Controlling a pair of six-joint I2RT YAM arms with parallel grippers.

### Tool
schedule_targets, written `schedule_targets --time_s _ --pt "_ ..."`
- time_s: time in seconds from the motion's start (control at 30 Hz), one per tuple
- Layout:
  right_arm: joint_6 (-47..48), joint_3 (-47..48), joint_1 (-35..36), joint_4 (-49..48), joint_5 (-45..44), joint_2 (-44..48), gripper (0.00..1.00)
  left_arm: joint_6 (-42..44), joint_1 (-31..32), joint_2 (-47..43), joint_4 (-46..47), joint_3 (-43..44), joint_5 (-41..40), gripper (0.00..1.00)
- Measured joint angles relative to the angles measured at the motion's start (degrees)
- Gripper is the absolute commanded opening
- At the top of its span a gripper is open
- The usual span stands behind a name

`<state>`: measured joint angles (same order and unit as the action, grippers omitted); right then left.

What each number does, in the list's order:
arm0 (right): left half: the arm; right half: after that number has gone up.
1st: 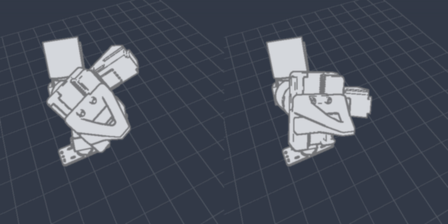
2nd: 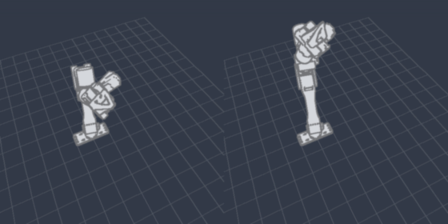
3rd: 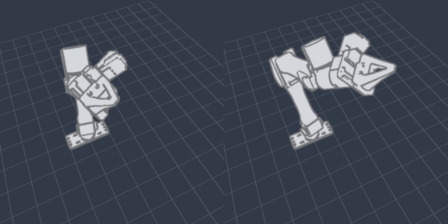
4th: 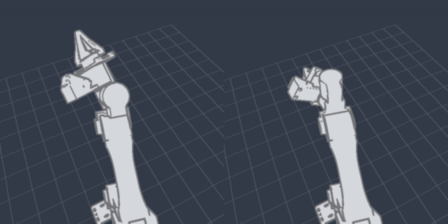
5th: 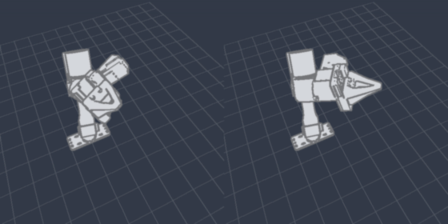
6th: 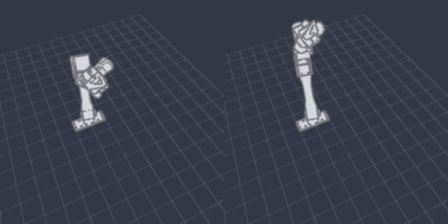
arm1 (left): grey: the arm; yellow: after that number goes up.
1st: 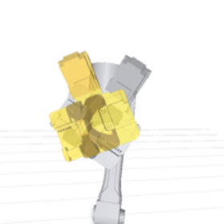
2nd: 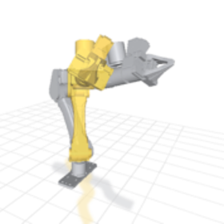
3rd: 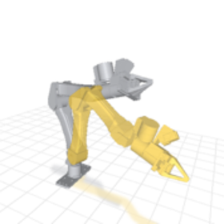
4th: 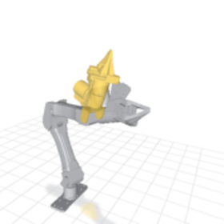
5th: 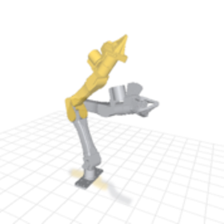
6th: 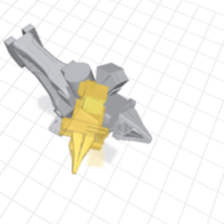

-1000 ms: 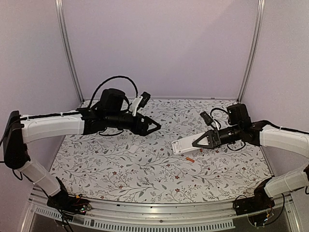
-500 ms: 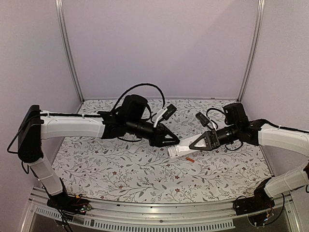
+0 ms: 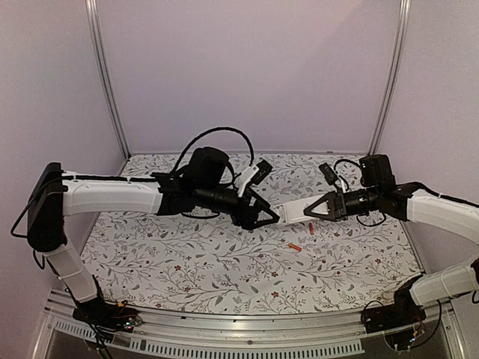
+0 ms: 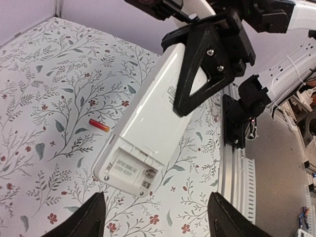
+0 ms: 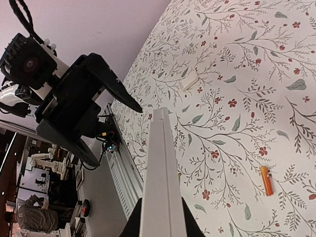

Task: Load the batteries into the remote control
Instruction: Move the battery to the center of the board.

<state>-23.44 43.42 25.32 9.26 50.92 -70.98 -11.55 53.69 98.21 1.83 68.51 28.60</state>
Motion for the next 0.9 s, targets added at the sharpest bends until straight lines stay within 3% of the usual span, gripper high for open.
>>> schedule_targets --time_s 0.23,0.43,0.63,0.9 --pt "-1.92 -2.86 -8.59 0.72 -2.99 2.32 0.00 12.33 0.76 1.86 -5.95 2.05 -7.91 0.64" --pt "-2.95 -4.76 -17.90 1.11 -4.11 3.10 0.00 25.73 4.39 14.38 -14.80 14.25 -9.60 0.58" --pt "-2.82 -5.66 -19.89 2.16 -4.20 3.10 0.00 34.07 6.56 26.14 -23.06 25.79 -9.90 0.55" --pt "-2.45 -5.86 -20.74 2.54 -4.37 3.10 0.00 41.05 6.67 34.23 -30.95 37.22 -10.27 0.51"
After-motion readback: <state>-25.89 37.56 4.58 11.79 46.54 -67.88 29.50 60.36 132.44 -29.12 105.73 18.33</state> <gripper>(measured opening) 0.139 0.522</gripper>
